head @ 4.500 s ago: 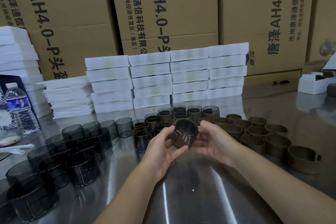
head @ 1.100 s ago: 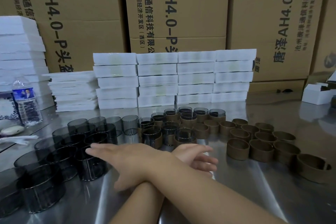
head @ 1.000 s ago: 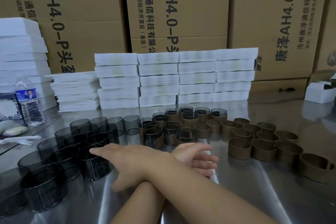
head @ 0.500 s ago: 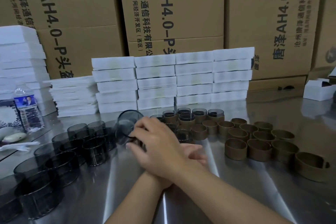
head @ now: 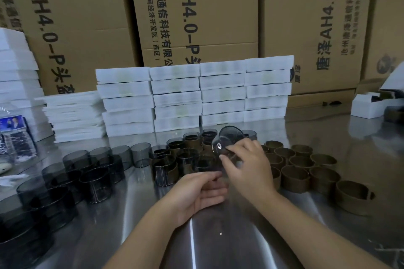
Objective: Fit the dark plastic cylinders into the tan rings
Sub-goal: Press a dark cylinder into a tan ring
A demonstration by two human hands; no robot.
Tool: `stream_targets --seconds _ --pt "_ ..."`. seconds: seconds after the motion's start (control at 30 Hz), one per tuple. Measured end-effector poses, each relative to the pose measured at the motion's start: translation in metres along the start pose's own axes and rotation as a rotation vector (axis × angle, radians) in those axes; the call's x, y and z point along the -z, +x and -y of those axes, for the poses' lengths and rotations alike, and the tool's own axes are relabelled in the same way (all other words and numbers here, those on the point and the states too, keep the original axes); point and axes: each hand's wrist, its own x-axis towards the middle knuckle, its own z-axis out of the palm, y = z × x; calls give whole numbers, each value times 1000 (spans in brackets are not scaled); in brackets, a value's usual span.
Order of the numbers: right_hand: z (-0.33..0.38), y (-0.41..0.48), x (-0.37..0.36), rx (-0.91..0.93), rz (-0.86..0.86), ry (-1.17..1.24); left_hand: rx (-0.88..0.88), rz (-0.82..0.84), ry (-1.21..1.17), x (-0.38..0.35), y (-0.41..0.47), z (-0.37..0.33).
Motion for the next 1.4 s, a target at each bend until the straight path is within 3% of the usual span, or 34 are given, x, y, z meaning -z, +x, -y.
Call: stream_targets --seconds 0.1,0.27,0.53,0.77,1.07,1.4 --pt "-3 -6 1 -62 70 -20 -22 3 9 2 3 3" --pt "7 -10 5 71 191 -8 -26 30 16 0 0 3" --pt "11 -11 9 90 283 14 -51 -77 -234 4 3 1" --pt "11 -10 10 66 407 78 -61 -70 -153 5 6 0" --pt "14 -8 11 -4 342 154 -76 -25 -162 3 2 -2" --pt "10 -8 12 -72 449 221 -104 41 -112 7 2 -2"
